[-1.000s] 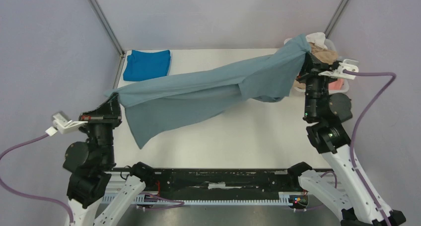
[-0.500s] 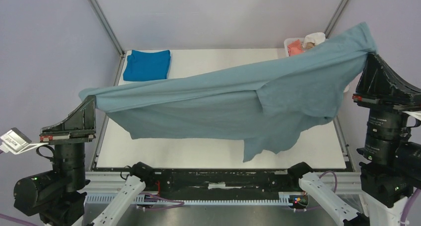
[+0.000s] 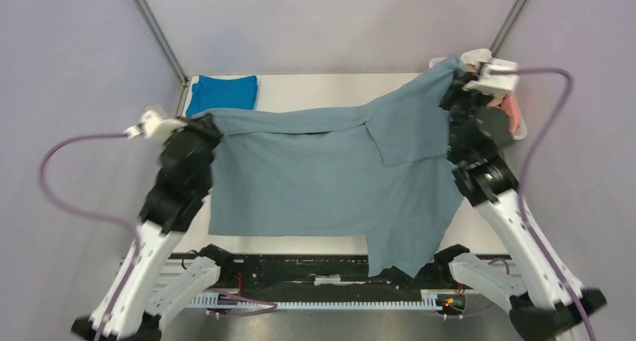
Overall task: Fold and stack the t-shirts
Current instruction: Flatten out the tshirt
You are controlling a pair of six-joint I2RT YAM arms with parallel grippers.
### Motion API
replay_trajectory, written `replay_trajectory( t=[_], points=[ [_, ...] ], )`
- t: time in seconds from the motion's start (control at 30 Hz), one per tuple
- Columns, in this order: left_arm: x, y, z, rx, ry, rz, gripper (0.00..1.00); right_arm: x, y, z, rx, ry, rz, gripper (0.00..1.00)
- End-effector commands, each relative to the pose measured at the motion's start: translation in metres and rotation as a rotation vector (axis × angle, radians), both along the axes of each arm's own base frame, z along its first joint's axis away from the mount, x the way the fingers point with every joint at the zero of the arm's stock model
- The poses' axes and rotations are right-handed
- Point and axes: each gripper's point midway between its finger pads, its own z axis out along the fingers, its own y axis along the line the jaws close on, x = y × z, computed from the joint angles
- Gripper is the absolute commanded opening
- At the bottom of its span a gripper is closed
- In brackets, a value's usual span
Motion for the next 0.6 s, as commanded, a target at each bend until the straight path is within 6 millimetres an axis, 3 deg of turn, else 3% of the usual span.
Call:
replay_trajectory(
  t=[0.0,0.1,0.17,0.2,0.23,0.3,0.4,0.57],
  points=[
    [0.069,0.014,-0.131,0.141,0.379,0.244,0.04,0.079,-0.008,-0.108,-0.061,0.216,-0.211,0.00],
    [0.117,0.017,-0.213,0.112,0.569,0.210,0.19,0.143,0.002,-0.193,-0.095,0.367,-0.168,0.04],
    [0.146,0.026,-0.264,0.041,0.704,0.164,0.50,0.182,0.011,-0.236,-0.095,0.440,-0.128,0.11],
    [0.155,0.026,-0.280,0.022,0.773,0.140,0.61,0.201,0.015,-0.253,-0.116,0.491,-0.119,0.20],
    [0.162,0.028,-0.293,0.018,0.837,0.133,0.69,0.212,0.019,-0.267,-0.141,0.540,-0.112,0.36],
    [0.176,0.025,-0.301,0.046,0.892,0.107,0.77,0.228,0.024,-0.280,-0.161,0.570,-0.102,0.57],
    [0.188,0.014,-0.301,0.040,0.883,0.036,0.80,0.232,0.027,-0.284,-0.162,0.567,-0.091,0.96],
    [0.175,0.007,-0.296,0.021,0.864,-0.010,0.82,0.212,0.023,-0.285,-0.175,0.581,-0.075,0.98]
  ],
)
